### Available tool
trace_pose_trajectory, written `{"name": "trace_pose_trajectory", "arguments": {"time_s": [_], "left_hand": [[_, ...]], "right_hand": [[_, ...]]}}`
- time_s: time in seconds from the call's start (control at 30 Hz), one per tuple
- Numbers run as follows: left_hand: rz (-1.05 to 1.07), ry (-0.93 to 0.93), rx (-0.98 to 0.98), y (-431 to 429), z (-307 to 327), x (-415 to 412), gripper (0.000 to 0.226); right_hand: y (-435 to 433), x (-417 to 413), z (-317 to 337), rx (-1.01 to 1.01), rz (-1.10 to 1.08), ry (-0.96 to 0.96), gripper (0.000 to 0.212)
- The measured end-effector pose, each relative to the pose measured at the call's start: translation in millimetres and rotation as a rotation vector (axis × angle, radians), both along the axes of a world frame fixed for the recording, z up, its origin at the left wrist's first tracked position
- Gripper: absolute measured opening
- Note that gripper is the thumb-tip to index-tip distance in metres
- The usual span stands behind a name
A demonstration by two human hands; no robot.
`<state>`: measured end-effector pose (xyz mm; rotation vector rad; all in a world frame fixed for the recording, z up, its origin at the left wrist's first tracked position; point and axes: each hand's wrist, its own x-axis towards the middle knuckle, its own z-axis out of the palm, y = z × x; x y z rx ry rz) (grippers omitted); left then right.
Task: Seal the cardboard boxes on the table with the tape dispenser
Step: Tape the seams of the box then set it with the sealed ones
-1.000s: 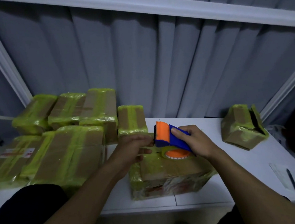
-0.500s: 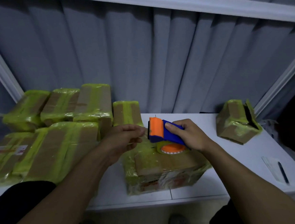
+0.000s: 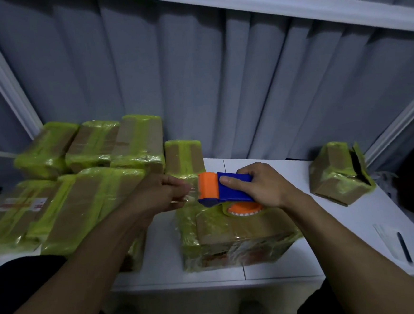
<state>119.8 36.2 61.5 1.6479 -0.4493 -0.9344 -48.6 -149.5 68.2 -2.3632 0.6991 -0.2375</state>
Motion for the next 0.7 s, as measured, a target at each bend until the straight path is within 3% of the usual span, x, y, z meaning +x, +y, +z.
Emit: {"name": "trace_pose_trajectory", "arguments": {"time_s": [0.27, 0.7], "left_hand": [[0.188, 0.055, 0.014, 50.9, -10.2, 35.7, 0.005], [0.25, -0.104, 0.161, 85.3, -33.8, 68.0, 0.009]], "right_hand": [[5.9, 6.7, 3.4, -0.114, 0.016, 0.074, 0.074], [16.2, 28.3, 6.5, -0.215, 0.027, 0.207, 0.084]]}}
